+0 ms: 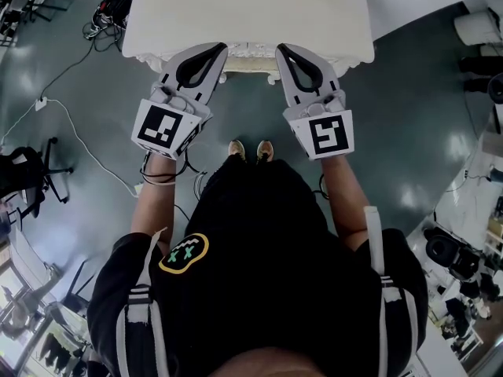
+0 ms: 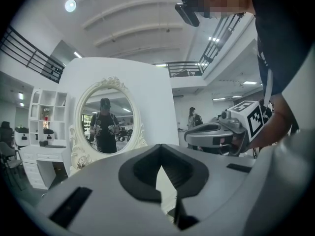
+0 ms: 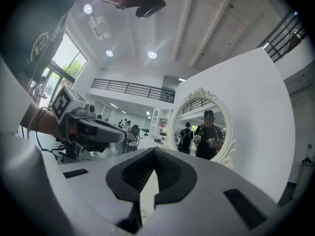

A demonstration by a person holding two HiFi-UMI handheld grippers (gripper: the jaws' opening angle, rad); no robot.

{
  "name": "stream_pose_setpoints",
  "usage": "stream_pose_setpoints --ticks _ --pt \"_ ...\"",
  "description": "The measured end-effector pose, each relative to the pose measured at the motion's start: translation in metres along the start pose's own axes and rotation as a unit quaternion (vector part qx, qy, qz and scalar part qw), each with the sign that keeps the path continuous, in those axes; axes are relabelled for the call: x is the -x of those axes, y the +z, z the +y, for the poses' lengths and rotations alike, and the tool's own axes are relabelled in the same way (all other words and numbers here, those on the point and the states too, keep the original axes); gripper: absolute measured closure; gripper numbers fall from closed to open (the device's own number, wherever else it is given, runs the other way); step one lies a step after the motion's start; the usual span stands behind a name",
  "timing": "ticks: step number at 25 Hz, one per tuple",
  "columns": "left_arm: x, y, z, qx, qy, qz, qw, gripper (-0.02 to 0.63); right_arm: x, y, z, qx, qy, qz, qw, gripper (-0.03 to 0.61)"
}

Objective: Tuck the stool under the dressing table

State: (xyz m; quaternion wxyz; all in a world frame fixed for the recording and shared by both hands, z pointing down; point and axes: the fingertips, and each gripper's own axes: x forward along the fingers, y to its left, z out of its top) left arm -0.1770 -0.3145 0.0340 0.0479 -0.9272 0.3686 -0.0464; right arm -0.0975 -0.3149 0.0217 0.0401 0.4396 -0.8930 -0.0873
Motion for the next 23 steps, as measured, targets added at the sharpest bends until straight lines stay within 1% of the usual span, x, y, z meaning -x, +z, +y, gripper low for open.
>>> stream_pose_setpoints --ticks 2,6,10,15,23 --pt "-0.001 0.001 -0.001 -0.001 -0.003 0.0 1.0 0.594 -0.001 0.0 0.001 -0.002 0.006 -0.001 1.0 0.56" --pt "-0.001 0.002 0.001 0.001 0.008 0.001 1.0 0.594 0.0 0.002 0.002 -0.007 0.01 0.0 1.0 0.56" --pt "0.0 0.002 -0.001 0.0 0.003 -0.003 1.0 0.594 0.0 0.0 0.002 -0.013 0.011 0.002 1.0 0.56" --pt "0.001 0.0 -0.001 0.001 0.003 0.003 1.0 0.594 0.0 -0.001 0.002 -0.013 0.013 0.001 1.0 0.56" --pt "0.006 0.002 -0.008 0.001 0.012 0.0 0.9999 0.594 0.01 -0.002 0.003 -0.012 0.014 0.006 1.0 0.56"
